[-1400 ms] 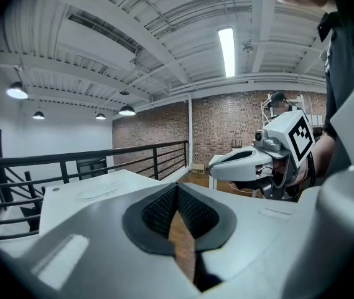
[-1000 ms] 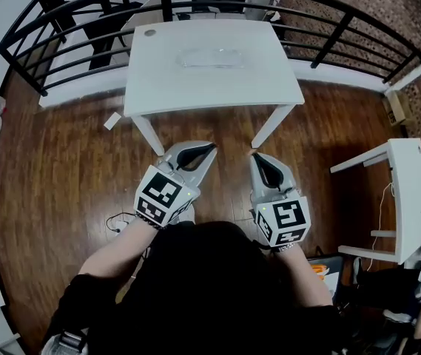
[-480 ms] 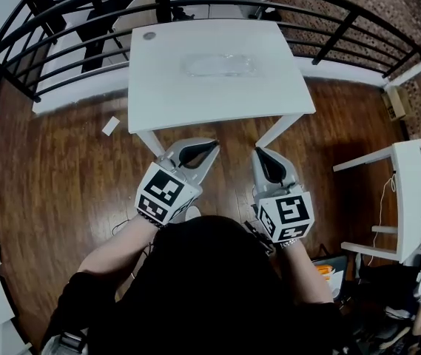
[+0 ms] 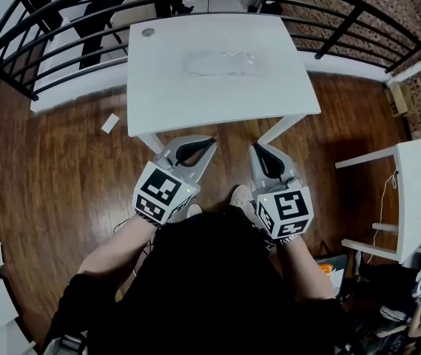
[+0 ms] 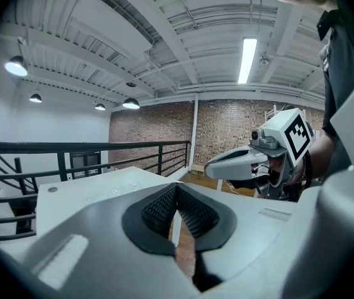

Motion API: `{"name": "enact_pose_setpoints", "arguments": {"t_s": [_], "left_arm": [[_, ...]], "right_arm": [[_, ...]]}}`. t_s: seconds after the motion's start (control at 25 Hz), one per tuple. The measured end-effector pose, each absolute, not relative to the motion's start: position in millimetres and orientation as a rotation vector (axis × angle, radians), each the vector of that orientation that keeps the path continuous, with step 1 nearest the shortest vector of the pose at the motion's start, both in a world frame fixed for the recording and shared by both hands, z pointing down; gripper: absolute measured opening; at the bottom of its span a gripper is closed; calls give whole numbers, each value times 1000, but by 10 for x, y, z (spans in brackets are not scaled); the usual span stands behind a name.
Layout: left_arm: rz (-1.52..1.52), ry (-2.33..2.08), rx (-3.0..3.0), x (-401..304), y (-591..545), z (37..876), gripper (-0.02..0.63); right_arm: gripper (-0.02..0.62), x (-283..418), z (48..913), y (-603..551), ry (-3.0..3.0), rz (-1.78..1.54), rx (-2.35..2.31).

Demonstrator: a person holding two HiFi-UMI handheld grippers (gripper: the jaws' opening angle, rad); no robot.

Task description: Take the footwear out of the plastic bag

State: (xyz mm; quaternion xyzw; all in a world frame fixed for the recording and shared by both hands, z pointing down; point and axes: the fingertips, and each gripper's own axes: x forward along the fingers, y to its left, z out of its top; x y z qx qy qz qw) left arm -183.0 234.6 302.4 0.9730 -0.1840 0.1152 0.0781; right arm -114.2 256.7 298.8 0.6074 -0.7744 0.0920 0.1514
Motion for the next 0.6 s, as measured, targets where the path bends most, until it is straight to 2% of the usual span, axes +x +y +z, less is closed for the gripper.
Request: {"name": "enact_pose_setpoints", "arguments": {"t_s": [0.28,0.6], "left_arm": [[370,-606,2911,-1603,2137,3062,15],[425,-686,2898,-1057,1851,3024,15]], "right_arm": [[-8,-916,3036,2318,-2272,259,1711],[-8,-351,3017,1970,-2344,281,1660]]}}
